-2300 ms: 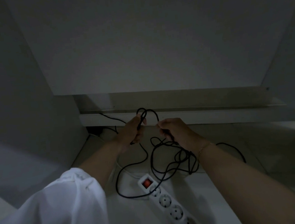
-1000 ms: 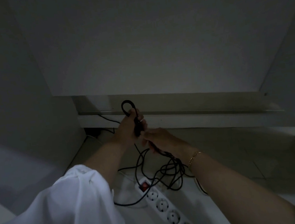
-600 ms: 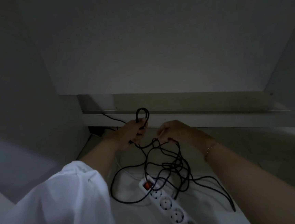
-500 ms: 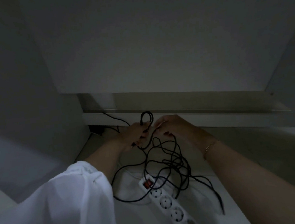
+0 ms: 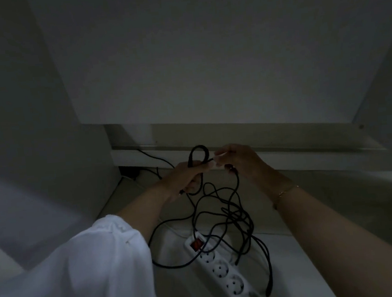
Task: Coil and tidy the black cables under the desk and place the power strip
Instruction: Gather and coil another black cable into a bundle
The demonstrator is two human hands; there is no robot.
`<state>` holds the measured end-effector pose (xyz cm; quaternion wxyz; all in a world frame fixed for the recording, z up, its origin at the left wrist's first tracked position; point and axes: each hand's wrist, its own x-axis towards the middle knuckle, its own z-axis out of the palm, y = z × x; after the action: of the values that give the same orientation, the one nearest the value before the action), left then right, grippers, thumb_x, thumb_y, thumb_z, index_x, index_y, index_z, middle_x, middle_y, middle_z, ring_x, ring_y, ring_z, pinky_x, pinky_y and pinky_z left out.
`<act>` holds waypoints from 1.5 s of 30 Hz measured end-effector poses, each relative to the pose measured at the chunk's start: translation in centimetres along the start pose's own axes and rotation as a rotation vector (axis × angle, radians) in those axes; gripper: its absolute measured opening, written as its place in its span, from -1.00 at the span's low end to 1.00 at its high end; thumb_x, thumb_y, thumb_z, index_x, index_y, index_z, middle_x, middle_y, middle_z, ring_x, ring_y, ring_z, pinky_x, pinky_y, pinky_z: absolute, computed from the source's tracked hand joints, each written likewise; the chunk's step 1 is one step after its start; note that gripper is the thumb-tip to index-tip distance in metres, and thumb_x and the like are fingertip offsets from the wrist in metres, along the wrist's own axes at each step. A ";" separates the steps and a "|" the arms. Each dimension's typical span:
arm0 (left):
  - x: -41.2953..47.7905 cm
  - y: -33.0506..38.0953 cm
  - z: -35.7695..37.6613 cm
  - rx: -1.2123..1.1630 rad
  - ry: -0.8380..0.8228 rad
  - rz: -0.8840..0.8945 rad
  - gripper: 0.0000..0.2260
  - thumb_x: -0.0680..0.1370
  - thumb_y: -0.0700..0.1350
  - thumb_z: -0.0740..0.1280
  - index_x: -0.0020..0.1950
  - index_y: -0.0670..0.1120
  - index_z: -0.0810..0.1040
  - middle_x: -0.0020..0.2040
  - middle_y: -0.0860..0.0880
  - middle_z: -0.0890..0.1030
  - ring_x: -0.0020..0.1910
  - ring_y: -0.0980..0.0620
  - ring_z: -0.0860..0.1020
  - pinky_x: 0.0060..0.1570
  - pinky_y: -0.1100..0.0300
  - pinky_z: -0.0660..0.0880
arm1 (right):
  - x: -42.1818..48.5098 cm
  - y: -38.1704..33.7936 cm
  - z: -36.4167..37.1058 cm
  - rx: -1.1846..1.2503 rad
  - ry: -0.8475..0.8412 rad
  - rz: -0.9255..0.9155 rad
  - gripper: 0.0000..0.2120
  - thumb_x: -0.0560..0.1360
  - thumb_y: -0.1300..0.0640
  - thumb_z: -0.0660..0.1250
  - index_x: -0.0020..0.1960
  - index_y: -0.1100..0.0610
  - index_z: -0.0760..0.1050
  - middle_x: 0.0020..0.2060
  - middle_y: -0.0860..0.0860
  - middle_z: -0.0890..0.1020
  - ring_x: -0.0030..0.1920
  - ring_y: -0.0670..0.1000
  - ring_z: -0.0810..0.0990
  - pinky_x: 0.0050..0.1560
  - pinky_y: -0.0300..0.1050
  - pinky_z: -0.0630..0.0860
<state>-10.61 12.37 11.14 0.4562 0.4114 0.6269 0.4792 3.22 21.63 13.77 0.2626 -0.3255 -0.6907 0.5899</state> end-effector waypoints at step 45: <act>3.2 0.2 3.3 -0.141 0.012 -0.014 -0.67 0.54 0.09 0.30 -0.35 -0.06 0.46 -0.45 0.03 0.37 -0.50 0.12 0.27 -0.59 0.35 0.22 | -1.5 2.4 0.3 -0.603 0.047 -0.070 -0.80 0.61 0.13 0.05 -0.10 0.09 0.40 -0.19 0.03 0.47 -0.11 0.01 0.41 -0.21 -0.19 0.33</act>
<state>-8.24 16.21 10.38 0.4836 0.3708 0.5972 0.5215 4.28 20.51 11.41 0.1901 -0.3783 -0.8391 0.3414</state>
